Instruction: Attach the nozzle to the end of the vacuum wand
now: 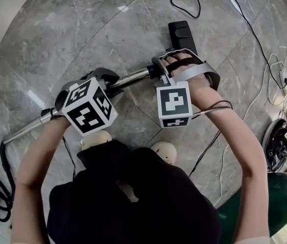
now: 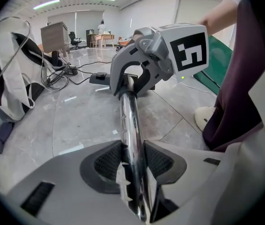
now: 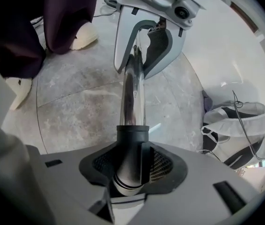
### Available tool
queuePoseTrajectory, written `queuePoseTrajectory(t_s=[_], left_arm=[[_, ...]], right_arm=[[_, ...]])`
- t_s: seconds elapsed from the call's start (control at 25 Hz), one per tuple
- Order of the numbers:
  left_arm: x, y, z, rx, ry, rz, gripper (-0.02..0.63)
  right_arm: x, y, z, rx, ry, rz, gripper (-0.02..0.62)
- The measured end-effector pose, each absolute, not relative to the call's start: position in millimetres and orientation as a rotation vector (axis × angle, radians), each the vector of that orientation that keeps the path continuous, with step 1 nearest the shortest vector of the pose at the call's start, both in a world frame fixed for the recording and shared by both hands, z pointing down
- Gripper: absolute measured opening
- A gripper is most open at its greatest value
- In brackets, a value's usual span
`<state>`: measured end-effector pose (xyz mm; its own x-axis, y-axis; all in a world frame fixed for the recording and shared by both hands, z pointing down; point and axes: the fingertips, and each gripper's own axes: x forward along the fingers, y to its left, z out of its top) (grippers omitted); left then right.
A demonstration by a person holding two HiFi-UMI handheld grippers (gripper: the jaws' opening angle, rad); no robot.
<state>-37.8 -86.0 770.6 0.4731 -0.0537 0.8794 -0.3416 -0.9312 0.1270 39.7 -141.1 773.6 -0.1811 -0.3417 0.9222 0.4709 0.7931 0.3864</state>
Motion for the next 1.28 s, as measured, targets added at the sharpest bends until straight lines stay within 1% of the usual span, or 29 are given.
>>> queuePoseTrajectory(t_s=[0.32,0.56,0.6,0.64,0.68,0.72,0.76,0.8,0.92,1.04,1.16,1.2,1.24,1.28], left_arm=[[-38.4,-91.9,773.7,2.433,-0.33,1.438,0.16],[-37.9,-94.0,785.1,2.468,-0.316,1.56,0.166],[-35.5,-95.3,782.8,2.479,-0.314,1.532,0.187],[-33.3,-96.6,779.0,2.482,-0.314,1.484,0.253],[-31.6,-98.2,773.7,2.481,-0.318,1.421,0.307],[-30.6,-100.9,766.4,2.487,-0.333,1.347,0.333],[-30.6,-105.2,757.6,2.502,-0.364,1.267,0.353],[-31.8,-110.8,748.5,2.518,-0.409,1.19,0.354],[-42.3,-130.4,728.3,2.536,-0.579,1.018,0.354],[-51.5,-143.6,720.6,2.57,-0.698,0.961,0.353],[-53.0,-150.7,713.5,2.576,-0.802,0.889,0.346],[-54.0,-154.3,710.4,2.573,-0.854,0.859,0.313],[-55.7,-158.1,707.8,2.572,-0.906,0.832,0.23],[-57.5,-161.7,706.1,2.571,-0.951,0.81,0.182]], right_arm=[[37.0,-146.3,776.8,-0.119,-1.574,-0.725,0.173],[35.2,-143.3,785.3,-0.171,-1.566,-0.808,0.184],[36.7,-143.8,784.9,-0.162,-1.589,-0.784,0.184],[39.6,-144.9,784.2,-0.147,-1.614,-0.745,0.197],[44.4,-146.6,783.1,-0.128,-1.635,-0.696,0.228],[50.4,-149.1,781.0,-0.104,-1.655,-0.646,0.274],[56.2,-152.4,776.8,-0.067,-1.685,-0.598,0.304],[60.5,-156.0,769.8,-0.013,-1.736,-0.542,0.319],[67.1,-166.9,737.2,0.233,-1.973,-0.288,0.325],[76.8,-175.9,711.0,0.499,-2.178,-0.032,0.325],[87.1,-173.6,703.3,0.689,-2.314,0.163,0.324],[89.1,-171.8,702.4,0.74,-2.35,0.206,0.324],[90.9,-170.7,701.7,0.794,-2.378,0.237,0.322],[93.1,-170.7,701.1,0.854,-2.396,0.265,0.314]])
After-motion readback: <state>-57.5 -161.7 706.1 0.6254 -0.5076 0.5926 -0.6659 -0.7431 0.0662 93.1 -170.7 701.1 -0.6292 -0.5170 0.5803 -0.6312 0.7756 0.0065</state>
